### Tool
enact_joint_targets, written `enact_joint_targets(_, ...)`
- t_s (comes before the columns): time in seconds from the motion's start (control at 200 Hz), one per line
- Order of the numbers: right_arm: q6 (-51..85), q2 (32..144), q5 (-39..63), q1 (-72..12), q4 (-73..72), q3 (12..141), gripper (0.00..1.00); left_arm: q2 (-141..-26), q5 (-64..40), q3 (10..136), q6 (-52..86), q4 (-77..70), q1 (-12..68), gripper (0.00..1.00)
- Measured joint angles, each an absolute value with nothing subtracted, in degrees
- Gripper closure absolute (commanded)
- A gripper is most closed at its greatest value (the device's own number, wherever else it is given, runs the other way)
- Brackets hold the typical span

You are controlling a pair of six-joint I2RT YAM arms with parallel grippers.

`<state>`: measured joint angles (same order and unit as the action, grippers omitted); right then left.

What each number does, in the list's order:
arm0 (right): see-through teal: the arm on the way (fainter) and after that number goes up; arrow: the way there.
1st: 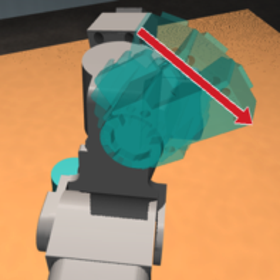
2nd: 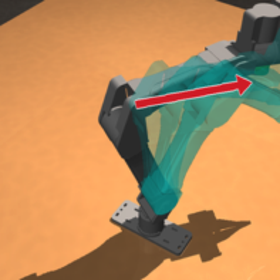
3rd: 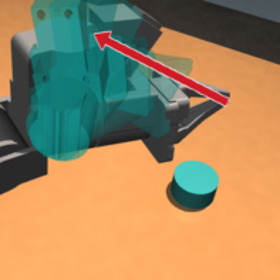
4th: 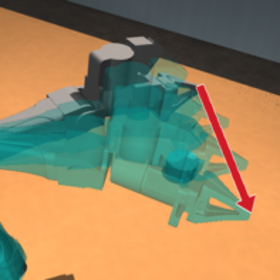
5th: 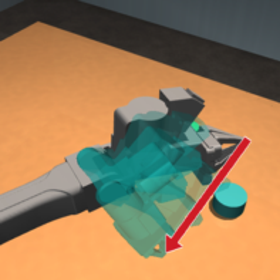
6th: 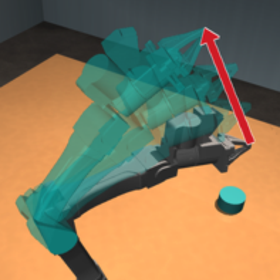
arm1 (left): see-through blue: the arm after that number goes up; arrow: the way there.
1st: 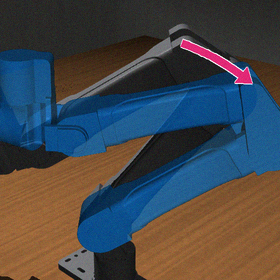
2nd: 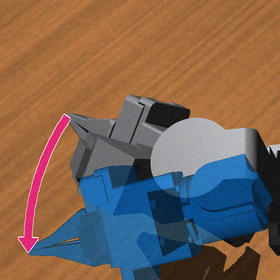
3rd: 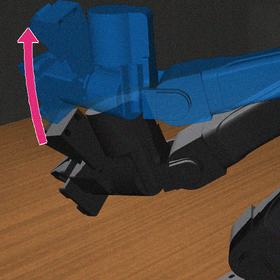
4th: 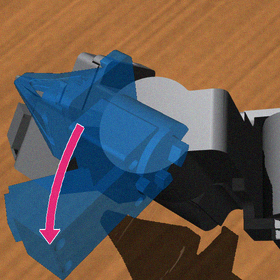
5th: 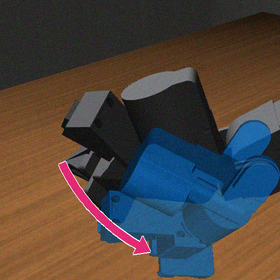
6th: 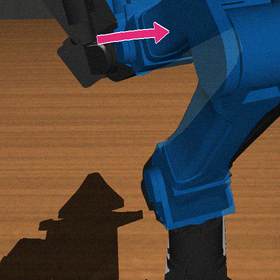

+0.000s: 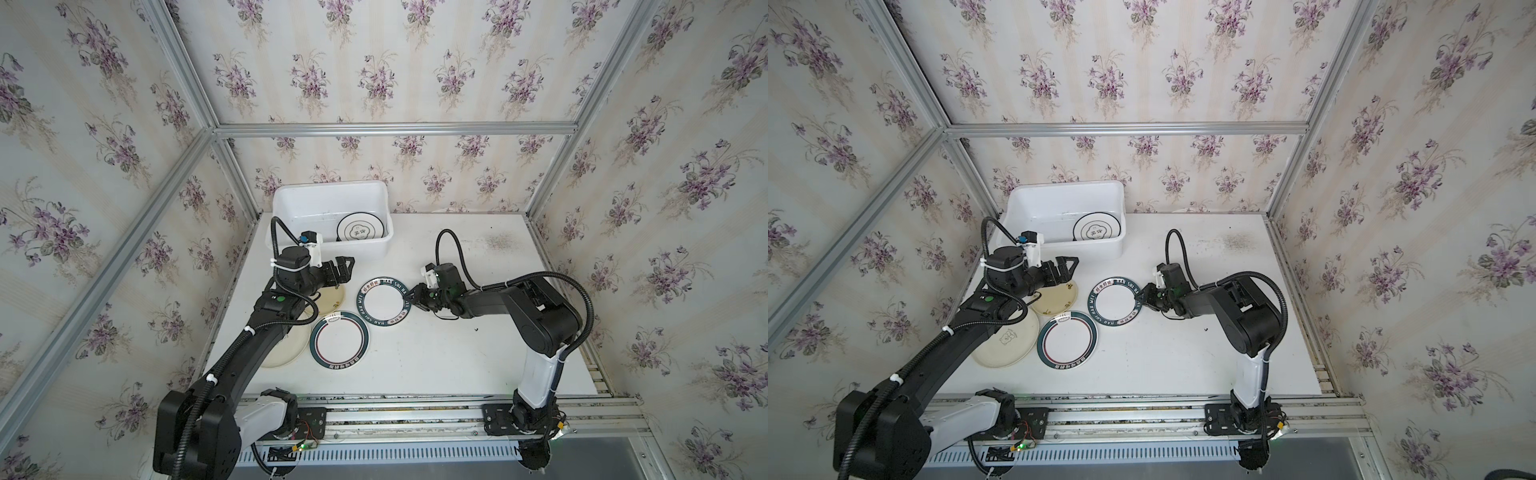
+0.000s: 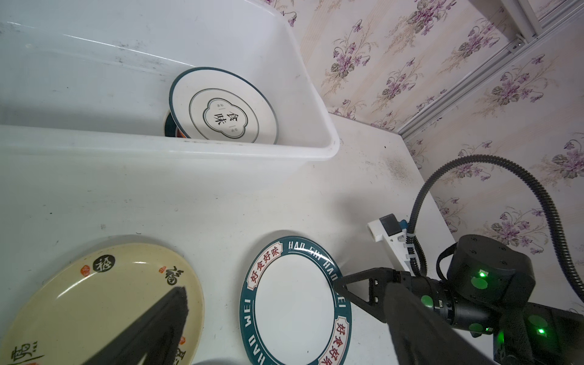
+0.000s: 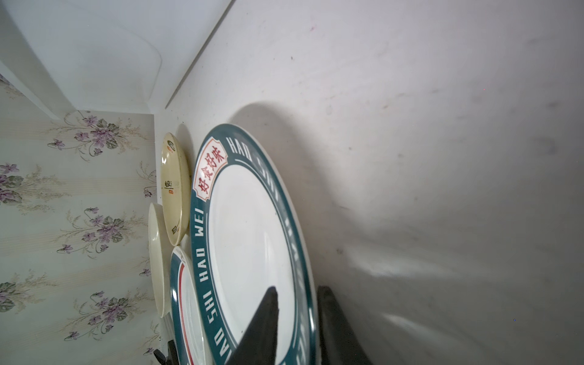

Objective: Place the plates into the plastic bin on the countertop
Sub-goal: Pick up the plate from the center of the table.

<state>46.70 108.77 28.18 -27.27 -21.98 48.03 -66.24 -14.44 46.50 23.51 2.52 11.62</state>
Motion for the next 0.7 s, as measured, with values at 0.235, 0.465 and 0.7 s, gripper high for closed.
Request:
enact_joint_targets(0.235, 44.56, 106.61, 24.64, -27.35, -19.16, 47.18, 0.94, -66.67, -14.66, 46.50, 23.51, 2.52, 11.62, 0.00)
enact_joint_targets(0.465, 44.51, 105.82, 23.92, -27.38, -19.27, 47.05, 1.00, -66.63, -14.63, 46.50, 23.49, 2.52, 11.62, 0.00)
enact_joint_targets(0.7, 44.40, 104.31, 23.09, -26.87, -18.74, 46.74, 1.00, -66.76, -14.59, 46.46, 23.49, 2.52, 11.62, 0.00)
